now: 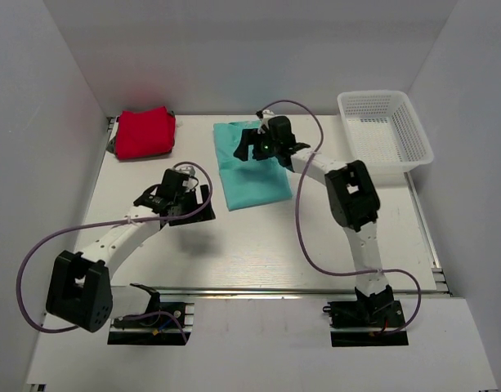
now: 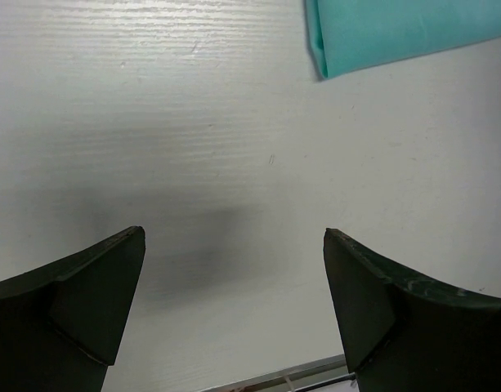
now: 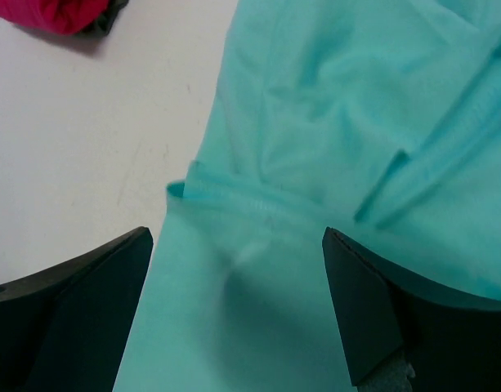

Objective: Fold and stack the t-shirts
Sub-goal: Fold the folded rectangular tshirt in 1/3 of the way, then grab one side of the 2/3 rectangular tshirt with both arms

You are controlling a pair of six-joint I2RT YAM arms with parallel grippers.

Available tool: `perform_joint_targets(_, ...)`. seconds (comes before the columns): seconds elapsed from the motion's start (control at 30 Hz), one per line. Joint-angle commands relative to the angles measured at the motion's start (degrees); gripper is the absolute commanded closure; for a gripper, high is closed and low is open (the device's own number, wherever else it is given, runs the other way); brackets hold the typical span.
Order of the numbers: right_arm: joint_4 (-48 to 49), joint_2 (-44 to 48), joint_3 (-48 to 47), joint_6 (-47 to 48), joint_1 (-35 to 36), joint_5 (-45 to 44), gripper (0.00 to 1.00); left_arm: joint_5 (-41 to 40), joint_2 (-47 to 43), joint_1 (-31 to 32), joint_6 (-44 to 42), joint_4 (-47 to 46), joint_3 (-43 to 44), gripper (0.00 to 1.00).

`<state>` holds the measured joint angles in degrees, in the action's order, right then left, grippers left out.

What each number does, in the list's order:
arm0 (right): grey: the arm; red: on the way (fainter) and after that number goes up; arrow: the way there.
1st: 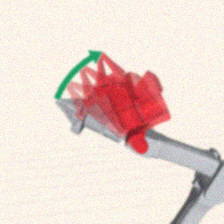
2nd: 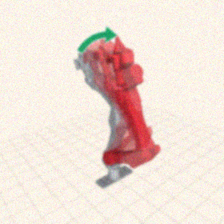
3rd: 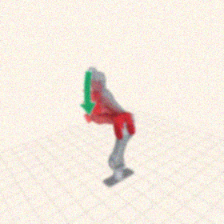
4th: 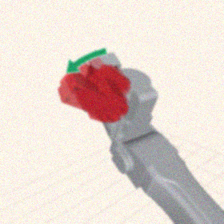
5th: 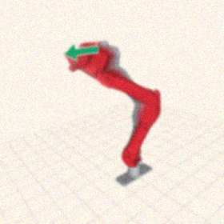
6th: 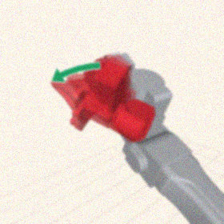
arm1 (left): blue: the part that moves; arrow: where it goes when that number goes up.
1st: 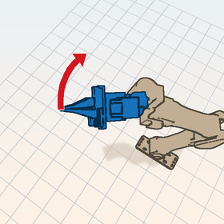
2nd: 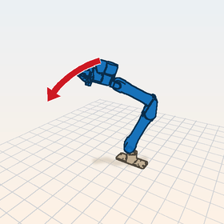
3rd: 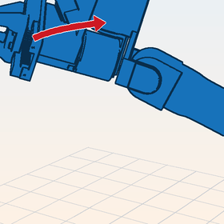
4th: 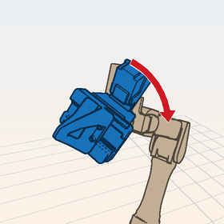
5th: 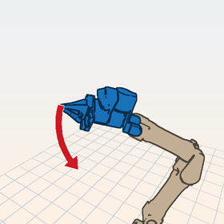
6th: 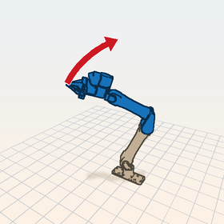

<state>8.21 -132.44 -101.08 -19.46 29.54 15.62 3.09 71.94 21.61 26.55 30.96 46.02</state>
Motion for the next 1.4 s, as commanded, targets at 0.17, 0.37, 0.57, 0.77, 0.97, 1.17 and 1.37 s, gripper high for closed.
perform_joint_targets(0.17,0.33,27.56,28.2,-5.68,-4.31,-11.56,0.1,8.41,11.36,0.63,-2.73,-10.65,5.92,0.0)
perform_joint_targets(0.37,-15.14,31.98,36.2,-4.27,-7.65,-14.13,0.1,9.65,20.86,1.16,-3.78,-14.52,11.19,0.02)
perform_joint_targets(0.57,-14.36,30.76,38.15,-4.97,-10.2,-8.59,0.14,8.95,28.86,3.26,-4.4,-16.46,15.06,0.22)
perform_joint_targets(0.77,-13.49,25.83,37.53,-5.85,-11.35,-0.61,0.29,5.09,32.38,5.2,-4.4,-15.23,16.99,0.44)
perform_joint_targets(0.97,-11.29,23.81,38.23,-6.46,-11.35,5.56,0.64,3.94,33.7,6.95,-4.92,-13.56,17.0,0.77)
perform_joint_targets(1.17,-8.91,26.62,40.96,-4.71,-11.52,8.55,1.0,5.25,31.26,8.18,-4.4,-13.03,14.63,1.0)
perform_joint_targets(1.37,-7.76,34.86,46.4,-2.95,-11.17,9.53,1.0,9.28,22.73,10.2,-3.87,-11.55,11.64,1.0)
